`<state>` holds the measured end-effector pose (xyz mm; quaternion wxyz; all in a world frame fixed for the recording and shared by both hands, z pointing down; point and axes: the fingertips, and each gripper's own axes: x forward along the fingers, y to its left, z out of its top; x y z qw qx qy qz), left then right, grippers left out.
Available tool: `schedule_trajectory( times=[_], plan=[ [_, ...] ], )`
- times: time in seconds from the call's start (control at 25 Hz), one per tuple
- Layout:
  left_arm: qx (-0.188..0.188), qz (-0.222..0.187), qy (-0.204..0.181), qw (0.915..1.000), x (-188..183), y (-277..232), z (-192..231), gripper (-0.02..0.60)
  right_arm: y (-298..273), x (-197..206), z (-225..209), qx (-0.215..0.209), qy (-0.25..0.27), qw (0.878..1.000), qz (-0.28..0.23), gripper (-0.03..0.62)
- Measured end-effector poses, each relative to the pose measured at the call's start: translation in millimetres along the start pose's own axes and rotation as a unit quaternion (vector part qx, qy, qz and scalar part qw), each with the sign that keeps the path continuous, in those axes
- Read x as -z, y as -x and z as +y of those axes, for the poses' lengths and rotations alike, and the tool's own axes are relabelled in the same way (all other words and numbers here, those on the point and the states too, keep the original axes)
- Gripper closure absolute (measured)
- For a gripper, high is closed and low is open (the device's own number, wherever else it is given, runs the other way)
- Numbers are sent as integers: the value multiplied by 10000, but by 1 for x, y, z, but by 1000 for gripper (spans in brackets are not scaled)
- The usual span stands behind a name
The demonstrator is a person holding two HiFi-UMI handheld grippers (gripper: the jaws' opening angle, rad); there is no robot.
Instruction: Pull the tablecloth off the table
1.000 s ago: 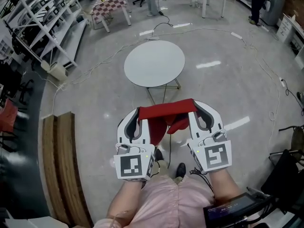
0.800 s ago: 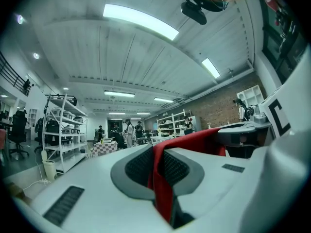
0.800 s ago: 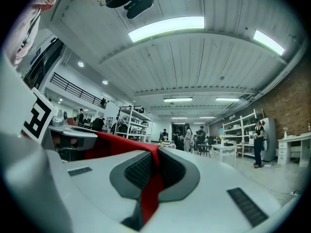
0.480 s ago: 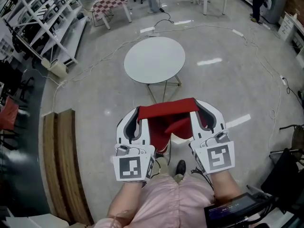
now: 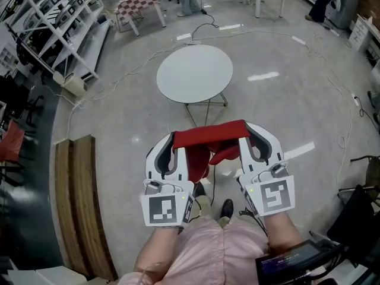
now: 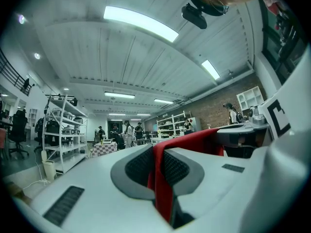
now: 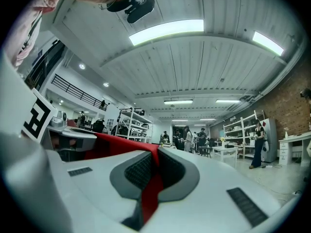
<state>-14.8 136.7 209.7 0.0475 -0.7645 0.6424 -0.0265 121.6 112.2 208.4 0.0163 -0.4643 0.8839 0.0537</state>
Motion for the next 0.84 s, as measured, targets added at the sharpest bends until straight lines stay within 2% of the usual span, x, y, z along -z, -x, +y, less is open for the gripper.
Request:
schedule_trajectory(
  times=[0.84],
  plan=[
    [119,-33,64,9999,11,-1,-2,532,2,6,0,59,20,10000,-31,571]
  ],
)
